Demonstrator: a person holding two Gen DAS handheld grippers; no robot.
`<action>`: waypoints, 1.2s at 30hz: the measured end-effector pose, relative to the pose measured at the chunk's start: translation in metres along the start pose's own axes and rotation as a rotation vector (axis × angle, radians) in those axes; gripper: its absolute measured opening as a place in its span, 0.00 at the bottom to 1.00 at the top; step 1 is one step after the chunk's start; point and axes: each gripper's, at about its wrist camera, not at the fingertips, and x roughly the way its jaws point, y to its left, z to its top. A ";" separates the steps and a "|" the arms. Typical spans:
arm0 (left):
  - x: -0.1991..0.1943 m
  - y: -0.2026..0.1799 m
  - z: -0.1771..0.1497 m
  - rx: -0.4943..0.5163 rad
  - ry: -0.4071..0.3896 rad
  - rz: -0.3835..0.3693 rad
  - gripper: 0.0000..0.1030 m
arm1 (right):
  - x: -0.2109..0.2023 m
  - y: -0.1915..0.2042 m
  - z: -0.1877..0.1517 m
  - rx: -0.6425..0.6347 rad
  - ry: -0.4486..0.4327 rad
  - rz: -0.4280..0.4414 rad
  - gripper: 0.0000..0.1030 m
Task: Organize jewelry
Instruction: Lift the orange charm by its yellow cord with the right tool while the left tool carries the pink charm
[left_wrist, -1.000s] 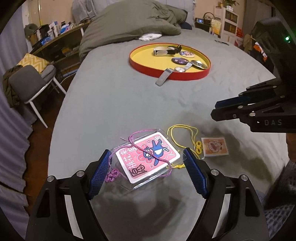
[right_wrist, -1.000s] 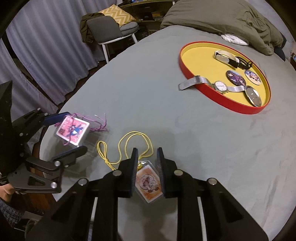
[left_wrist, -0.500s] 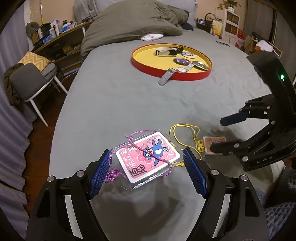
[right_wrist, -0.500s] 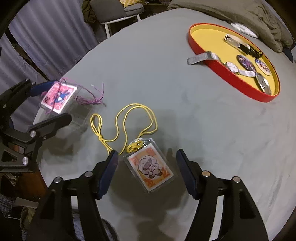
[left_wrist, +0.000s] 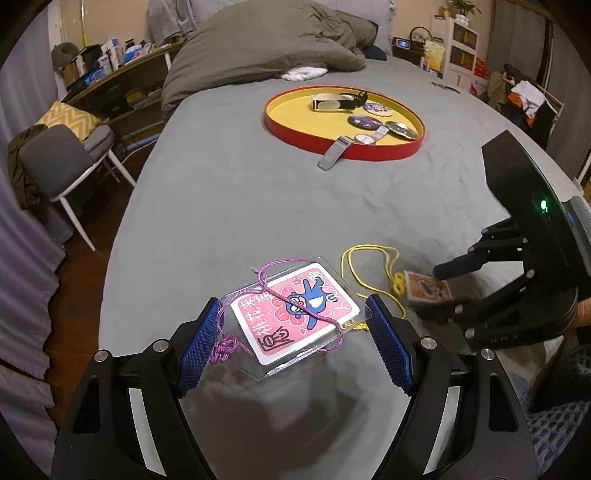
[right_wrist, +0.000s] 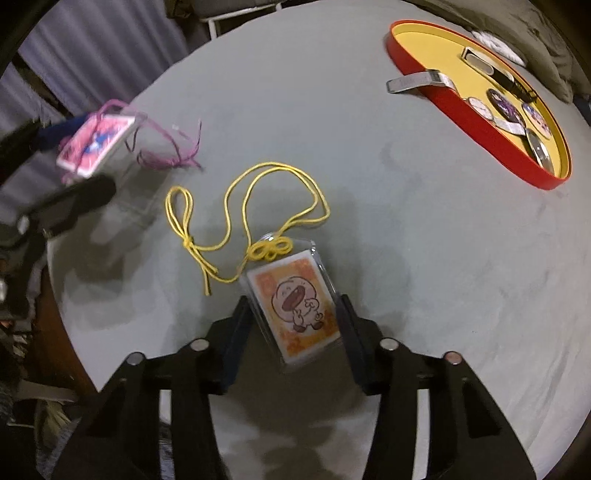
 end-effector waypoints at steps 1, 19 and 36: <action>0.000 0.000 0.000 0.001 -0.001 0.000 0.74 | -0.003 -0.001 0.000 0.007 -0.014 0.013 0.29; -0.010 -0.007 0.001 0.006 -0.015 -0.020 0.74 | -0.027 -0.040 0.010 0.122 -0.122 -0.022 0.05; -0.022 -0.013 0.015 0.013 -0.021 -0.039 0.74 | -0.083 -0.045 0.017 0.134 -0.237 -0.033 0.04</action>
